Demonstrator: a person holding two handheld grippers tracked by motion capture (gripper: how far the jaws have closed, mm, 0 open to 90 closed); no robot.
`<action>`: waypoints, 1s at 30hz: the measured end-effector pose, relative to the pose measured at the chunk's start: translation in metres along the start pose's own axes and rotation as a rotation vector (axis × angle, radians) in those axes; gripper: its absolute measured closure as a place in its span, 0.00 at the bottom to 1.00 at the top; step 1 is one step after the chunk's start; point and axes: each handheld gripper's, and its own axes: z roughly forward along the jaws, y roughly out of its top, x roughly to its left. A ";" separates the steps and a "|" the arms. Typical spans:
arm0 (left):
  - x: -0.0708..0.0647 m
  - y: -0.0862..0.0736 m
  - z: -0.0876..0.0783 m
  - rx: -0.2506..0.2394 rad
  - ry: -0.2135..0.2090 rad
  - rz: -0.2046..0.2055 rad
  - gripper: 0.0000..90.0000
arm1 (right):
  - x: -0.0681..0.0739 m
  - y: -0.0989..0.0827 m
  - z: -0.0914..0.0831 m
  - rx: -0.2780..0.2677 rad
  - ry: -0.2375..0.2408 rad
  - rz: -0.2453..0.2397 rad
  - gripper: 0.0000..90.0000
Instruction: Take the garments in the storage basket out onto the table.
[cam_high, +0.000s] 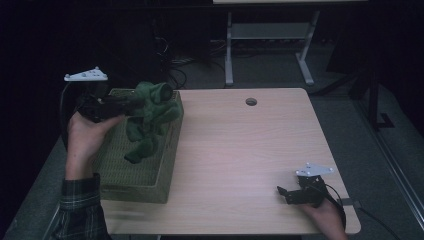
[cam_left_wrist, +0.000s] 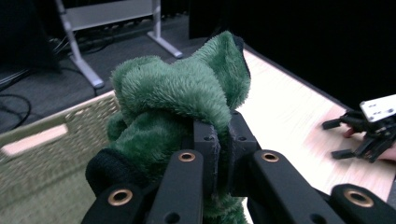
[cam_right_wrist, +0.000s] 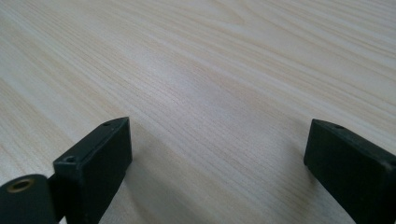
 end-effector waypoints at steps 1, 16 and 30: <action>0.000 0.000 0.000 0.000 0.000 0.000 0.95 | 0.000 0.000 0.000 0.000 0.000 0.000 0.08; -0.053 0.027 0.051 -0.006 -0.079 0.060 0.95 | 0.000 0.000 0.000 0.002 0.001 0.001 0.08; -0.095 0.015 0.115 0.016 -0.147 0.082 0.95 | 0.001 0.000 0.000 0.001 0.001 0.006 0.08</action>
